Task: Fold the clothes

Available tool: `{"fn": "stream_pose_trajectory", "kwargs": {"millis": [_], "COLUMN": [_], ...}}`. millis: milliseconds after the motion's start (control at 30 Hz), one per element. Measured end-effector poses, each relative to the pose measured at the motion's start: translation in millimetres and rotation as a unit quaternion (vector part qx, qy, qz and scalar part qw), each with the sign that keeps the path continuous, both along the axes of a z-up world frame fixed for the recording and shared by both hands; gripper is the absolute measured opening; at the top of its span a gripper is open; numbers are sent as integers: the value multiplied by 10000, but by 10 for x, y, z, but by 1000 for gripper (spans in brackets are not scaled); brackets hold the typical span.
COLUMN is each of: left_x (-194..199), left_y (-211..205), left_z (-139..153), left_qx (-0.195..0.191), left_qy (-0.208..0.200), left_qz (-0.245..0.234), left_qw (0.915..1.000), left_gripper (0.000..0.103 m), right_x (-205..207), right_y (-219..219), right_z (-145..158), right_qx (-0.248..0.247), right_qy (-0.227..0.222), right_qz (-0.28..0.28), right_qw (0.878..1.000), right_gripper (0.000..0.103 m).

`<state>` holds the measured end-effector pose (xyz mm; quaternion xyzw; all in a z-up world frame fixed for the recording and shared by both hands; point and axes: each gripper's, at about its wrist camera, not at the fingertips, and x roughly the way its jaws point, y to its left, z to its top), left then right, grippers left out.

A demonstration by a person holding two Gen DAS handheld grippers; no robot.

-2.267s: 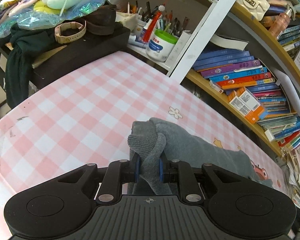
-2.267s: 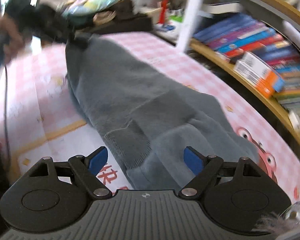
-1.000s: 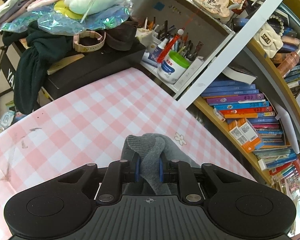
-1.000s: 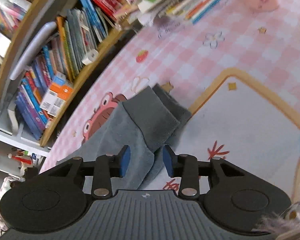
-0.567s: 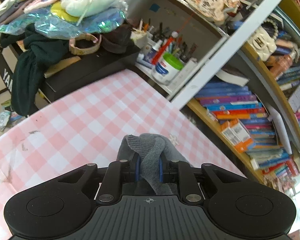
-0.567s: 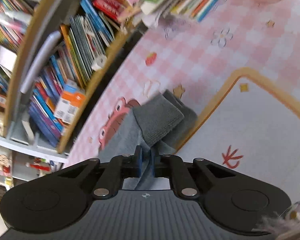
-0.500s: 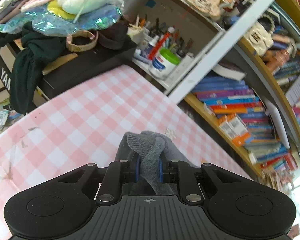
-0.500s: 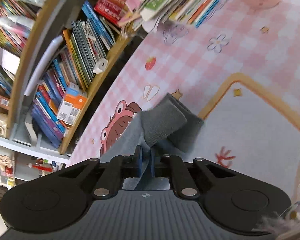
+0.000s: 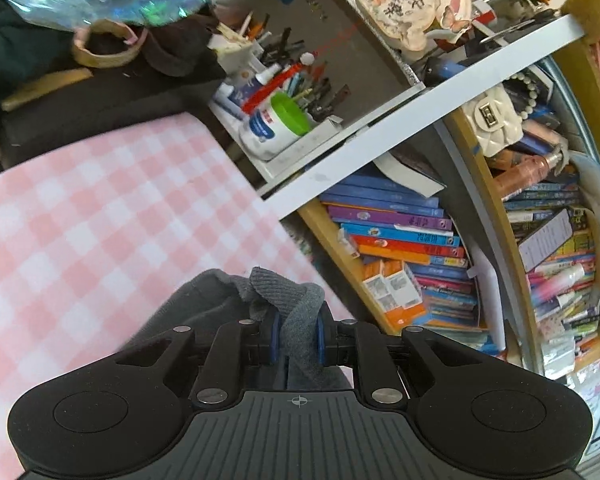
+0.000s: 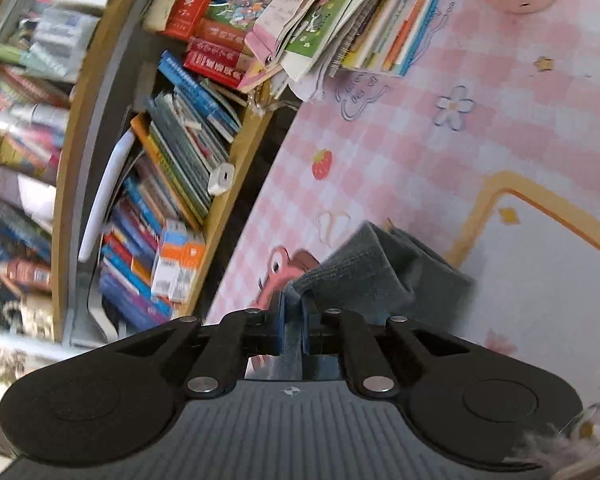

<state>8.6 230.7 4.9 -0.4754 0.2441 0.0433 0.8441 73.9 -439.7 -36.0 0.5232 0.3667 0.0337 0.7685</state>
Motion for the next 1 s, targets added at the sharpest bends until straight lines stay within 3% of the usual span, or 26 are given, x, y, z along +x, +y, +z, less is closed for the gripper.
{"fn": "stream_pose_trajectory", "kwargs": {"millis": [167, 267, 333, 400, 467, 567, 733, 800, 933, 1000], "left_x": [573, 968, 1166, 1248, 1212, 1063, 734, 592, 345, 282], "left_y": [112, 164, 192, 209, 214, 206, 119, 26, -196, -302], "left_z": [-71, -133, -169, -153, -69, 17, -94, -182, -364, -424], "left_qx": [-279, -283, -270, -217, -46, 445, 1277, 1553, 1993, 2171], "left_qy": [16, 248, 465, 471, 252, 119, 678, 928, 1349, 1461], "left_qz": [122, 314, 542, 707, 648, 487, 165, 46, -172, -277], "left_qw": [9995, 9988, 9971, 9962, 9976, 9977, 9893, 9835, 9704, 9648], "left_gripper": [16, 23, 36, 44, 49, 52, 52, 52, 52, 52], "right_x": [648, 1108, 1353, 1481, 1493, 1367, 935, 743, 372, 255], "right_y": [81, 133, 152, 164, 173, 207, 371, 461, 654, 731], "right_z": [-5, -40, -67, -42, 18, 39, -64, -140, -282, -341], "right_qx": [-160, -285, -480, -749, -1053, -1582, -3026, -3443, -3931, -4040], "right_qy": [-130, -157, -48, -41, -190, -250, -55, 28, 133, 131], "right_qz": [-94, -189, -376, -520, -462, 69, 981, 1227, 1619, 1703], "right_qw": [9997, 9993, 9981, 9958, 9932, 9871, 9480, 9308, 9050, 8987], "right_gripper": [8, 8, 16, 41, 42, 44, 47, 57, 77, 77]}}
